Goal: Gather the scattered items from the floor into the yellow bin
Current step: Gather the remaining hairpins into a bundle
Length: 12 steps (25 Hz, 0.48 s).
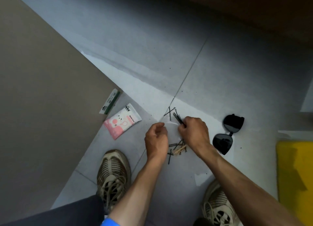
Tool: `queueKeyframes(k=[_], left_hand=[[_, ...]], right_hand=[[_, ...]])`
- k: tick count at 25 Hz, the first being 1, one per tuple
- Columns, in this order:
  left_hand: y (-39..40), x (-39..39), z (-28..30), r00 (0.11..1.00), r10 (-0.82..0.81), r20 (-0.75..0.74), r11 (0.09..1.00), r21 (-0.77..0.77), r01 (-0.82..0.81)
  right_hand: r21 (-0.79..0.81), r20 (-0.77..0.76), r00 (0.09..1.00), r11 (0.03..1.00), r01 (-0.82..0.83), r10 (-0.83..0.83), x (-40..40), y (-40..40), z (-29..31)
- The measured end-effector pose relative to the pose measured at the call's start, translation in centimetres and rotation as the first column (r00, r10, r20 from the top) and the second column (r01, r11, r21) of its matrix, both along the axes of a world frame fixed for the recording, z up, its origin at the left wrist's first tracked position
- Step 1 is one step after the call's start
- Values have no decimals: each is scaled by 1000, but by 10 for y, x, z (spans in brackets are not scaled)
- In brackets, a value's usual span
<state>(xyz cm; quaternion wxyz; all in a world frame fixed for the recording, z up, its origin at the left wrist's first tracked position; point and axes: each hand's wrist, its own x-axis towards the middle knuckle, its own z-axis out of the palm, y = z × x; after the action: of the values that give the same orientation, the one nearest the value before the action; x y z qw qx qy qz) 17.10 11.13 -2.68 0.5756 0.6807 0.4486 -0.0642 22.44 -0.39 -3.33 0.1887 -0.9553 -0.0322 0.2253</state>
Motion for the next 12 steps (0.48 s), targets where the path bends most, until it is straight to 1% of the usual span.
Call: queueKeyframes(k=[1, 2, 3, 4, 5, 6, 7, 8, 9, 10, 11, 12], left_hand=[[-4, 4, 0, 999, 52, 10, 994, -98, -51], [-9, 9, 1, 995, 100, 28, 967, -238, -90], [-12, 13, 3, 989, 142, 37, 902, -417, -114], [-15, 16, 4, 983, 181, 23, 790, -599, -132], [-15, 17, 7, 977, 212, -14, 661, -734, -154], [-14, 17, 10, 972, 228, -50, 565, -807, -174], [-13, 17, 12, 967, 246, -63, 522, -832, -187], [-9, 18, 12, 957, 282, -65, 522, -827, -210], [-3, 19, 12, 943, 328, -49, 543, -807, -231], [3, 20, 12, 930, 366, -27, 578, -777, -250], [8, 20, 11, 926, 378, -18, 625, -733, -269], [12, 19, 11, 935, 353, -29, 680, -678, -278]], right_hand=[[110, -16, 996, 990, 92, -91, -4, -5, 4], [214, -29, 989, 965, 149, -146, -11, -7, 11], [306, -38, 983, 935, 180, -177, -19, -6, 20], [362, -51, 981, 912, 194, -188, -27, -1, 29], [379, -58, 983, 907, 182, -173, -30, 7, 36], [356, -56, 989, 923, 148, -137, -31, 13, 40], [315, -37, 994, 943, 106, -100, -29, 19, 44], [293, 2, 996, 953, 83, -87, -26, 23, 47], [327, 60, 992, 941, 87, -112, -21, 27, 49], [395, 132, 979, 914, 90, -153, -14, 29, 50], [431, 211, 964, 901, 58, -163, -7, 29, 45], [392, 272, 957, 920, -17, -99, 3, 28, 36]])
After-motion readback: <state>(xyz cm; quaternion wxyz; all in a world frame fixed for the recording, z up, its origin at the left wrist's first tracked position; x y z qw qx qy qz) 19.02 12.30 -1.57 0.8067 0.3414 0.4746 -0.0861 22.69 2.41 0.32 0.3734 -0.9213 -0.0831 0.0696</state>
